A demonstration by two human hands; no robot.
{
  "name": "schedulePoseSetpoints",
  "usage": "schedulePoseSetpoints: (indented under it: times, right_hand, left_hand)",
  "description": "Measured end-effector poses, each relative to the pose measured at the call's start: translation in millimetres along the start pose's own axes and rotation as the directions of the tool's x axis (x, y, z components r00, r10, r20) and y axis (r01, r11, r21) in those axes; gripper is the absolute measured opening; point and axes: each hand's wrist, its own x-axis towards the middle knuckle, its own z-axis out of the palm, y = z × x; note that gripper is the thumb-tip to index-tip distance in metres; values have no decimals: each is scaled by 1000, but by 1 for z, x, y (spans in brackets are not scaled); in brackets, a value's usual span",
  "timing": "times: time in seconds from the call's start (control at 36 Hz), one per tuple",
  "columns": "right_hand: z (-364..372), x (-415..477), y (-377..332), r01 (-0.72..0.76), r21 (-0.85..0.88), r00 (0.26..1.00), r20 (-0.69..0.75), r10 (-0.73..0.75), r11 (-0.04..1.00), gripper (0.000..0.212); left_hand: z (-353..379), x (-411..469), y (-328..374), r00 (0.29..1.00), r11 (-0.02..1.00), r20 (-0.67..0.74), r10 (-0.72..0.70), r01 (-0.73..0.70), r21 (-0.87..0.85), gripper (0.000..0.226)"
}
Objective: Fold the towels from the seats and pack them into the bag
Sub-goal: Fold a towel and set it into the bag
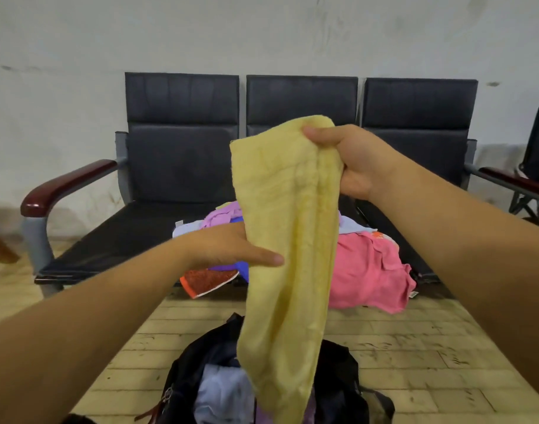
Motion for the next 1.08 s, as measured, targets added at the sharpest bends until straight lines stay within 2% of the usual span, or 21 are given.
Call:
schedulePoseSetpoints:
  times: [0.08,0.17,0.25,0.28,0.33,0.36,0.39,0.42,0.44,0.47,0.53,0.56,0.58,0.64,0.75,0.83,0.92,0.97,1.03,1.08]
  right_hand:
    - [-13,18,6,-50,-4,990,-133,49,999,36]
    - [-28,33,22,-139,-52,965,-229,123,989,50]
    - [-36,37,41,-191,-60,946,-279,167,980,27]
    - [-40,38,50,-198,-51,947,-266,178,979,26]
    - [-46,35,67,-259,102,949,-160,273,961,53]
    - [-46,35,77,-280,158,938,-163,305,947,60]
    - [-47,34,87,-348,274,920,-83,383,896,66]
    - [-47,32,94,-401,315,888,-95,449,860,71]
    - [-50,32,106,-349,238,906,-160,391,906,74]
    - [-51,32,122,-379,153,914,-92,395,913,73]
    - [-64,29,146,-370,196,929,55,367,908,76]
    - [-67,27,154,-424,211,904,154,399,881,79]
    - [-66,20,161,-455,136,876,246,415,880,79]
    - [-62,13,173,-450,22,857,291,425,893,65]
    - [-62,10,188,-376,79,915,193,355,923,39]
    - [-57,12,186,-321,132,939,171,297,938,27]
    - [-54,16,172,-296,186,946,192,261,937,23]
    - [-55,17,162,-248,252,962,176,208,935,25]
    - [-58,17,153,-190,291,979,124,160,938,25]
    - [-62,16,148,-161,288,987,70,147,944,25]
  left_hand:
    - [16,3,-16,999,935,-26,-28,17,-353,23]
    - [25,8,-27,994,761,-60,-87,27,-649,21]
    - [29,12,-30,992,608,-47,-114,32,-793,31]
    - [31,14,-31,993,572,-55,-107,16,-820,35]
    - [32,17,-29,989,513,-118,-90,-56,-857,38]
    - [33,19,-28,984,484,-160,-80,-102,-869,37]
    - [33,22,-29,978,454,-196,-67,-145,-879,36]
    - [32,25,-31,973,426,-225,-57,-180,-887,37]
    - [32,28,-33,968,400,-245,-46,-207,-893,42]
    - [32,30,-35,964,382,-260,-47,-223,-897,47]
    - [31,34,-41,955,363,-288,-67,-245,-899,51]
    - [30,37,-46,951,356,-295,-89,-246,-901,50]
    - [29,39,-49,947,350,-297,-118,-240,-905,48]
    - [28,43,-59,937,337,-300,-181,-227,-914,43]
    - [28,49,-80,935,337,-284,-211,-203,-919,40]
    - [22,59,-99,944,371,-212,-252,-108,-922,35]
    - [20,62,-106,983,419,-6,-181,72,-905,62]
    - [25,58,-110,992,526,88,-92,123,-841,67]
    - [34,54,-110,987,634,157,-33,143,-760,61]
    - [43,55,-112,991,784,117,-71,128,-607,64]
